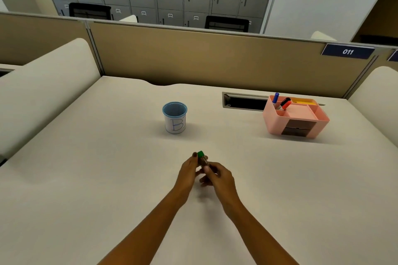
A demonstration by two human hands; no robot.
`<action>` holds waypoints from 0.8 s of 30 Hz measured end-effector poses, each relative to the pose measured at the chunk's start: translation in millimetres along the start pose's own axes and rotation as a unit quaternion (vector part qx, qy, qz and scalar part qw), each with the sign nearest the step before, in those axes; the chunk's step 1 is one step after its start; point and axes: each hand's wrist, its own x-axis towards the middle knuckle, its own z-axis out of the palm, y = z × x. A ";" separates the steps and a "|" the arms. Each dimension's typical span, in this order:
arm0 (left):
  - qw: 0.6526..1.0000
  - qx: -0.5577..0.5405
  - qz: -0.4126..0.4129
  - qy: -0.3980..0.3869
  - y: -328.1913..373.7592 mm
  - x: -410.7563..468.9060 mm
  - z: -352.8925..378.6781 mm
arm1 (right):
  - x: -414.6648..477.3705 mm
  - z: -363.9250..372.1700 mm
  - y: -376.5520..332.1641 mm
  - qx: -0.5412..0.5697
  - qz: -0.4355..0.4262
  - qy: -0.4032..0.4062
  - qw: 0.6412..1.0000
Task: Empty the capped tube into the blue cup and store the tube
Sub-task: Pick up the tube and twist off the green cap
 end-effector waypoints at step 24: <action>0.995 -0.094 -0.006 0.020 25.6 -1.4 13.0 | -1.7 27.3 -18.5 0.061 -0.001 0.038 0.997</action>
